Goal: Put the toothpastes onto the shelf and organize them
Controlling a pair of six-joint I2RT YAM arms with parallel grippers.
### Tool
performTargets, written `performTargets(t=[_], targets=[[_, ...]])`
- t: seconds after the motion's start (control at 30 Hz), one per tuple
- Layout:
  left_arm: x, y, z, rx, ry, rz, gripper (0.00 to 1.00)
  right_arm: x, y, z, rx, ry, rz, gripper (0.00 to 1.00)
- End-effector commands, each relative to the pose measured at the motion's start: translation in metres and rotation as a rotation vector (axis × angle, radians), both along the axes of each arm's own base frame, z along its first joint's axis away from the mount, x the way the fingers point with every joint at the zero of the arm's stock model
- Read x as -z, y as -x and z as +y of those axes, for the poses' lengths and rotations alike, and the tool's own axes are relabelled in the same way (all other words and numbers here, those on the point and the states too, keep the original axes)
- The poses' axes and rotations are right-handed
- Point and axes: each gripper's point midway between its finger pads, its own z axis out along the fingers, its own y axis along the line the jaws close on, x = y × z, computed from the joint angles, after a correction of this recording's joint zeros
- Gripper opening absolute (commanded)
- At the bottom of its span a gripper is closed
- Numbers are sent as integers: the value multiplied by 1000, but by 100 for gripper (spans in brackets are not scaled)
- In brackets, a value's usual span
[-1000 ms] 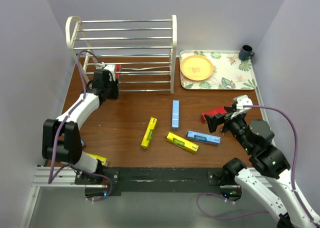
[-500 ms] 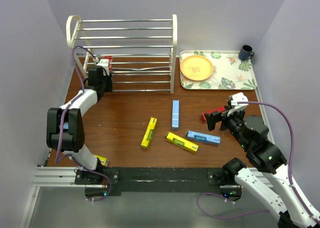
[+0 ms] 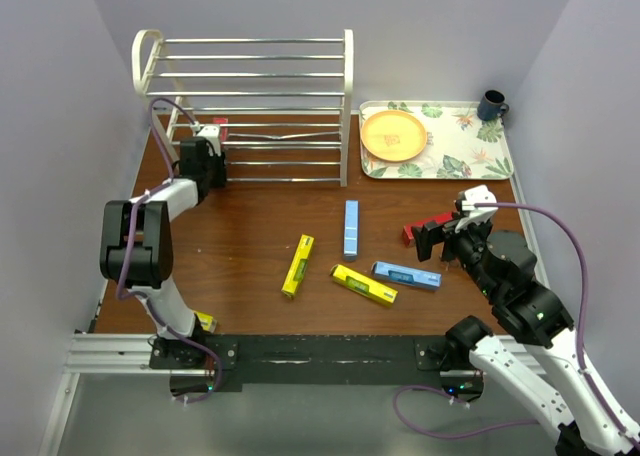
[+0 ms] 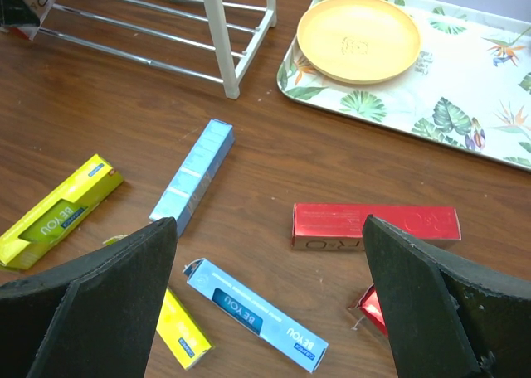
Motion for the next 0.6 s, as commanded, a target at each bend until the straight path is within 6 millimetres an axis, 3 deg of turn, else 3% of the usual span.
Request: performTargets(t=[0.0,0.23,0.43,0.57], targets=[[-18,-24,5,-6,-16,-124,36,-16,-1,-5,22,3,-32,98],[-21,-21,5,-25,7,-146,58,-16,0,-6,27,1,-30,99],[-31,-14,5,-45,26,-183,62,-18,1,-7,27,-3,-37,99],[-40,-8,5,-66,47,-207,72,-18,3,-8,29,-4,-38,99]])
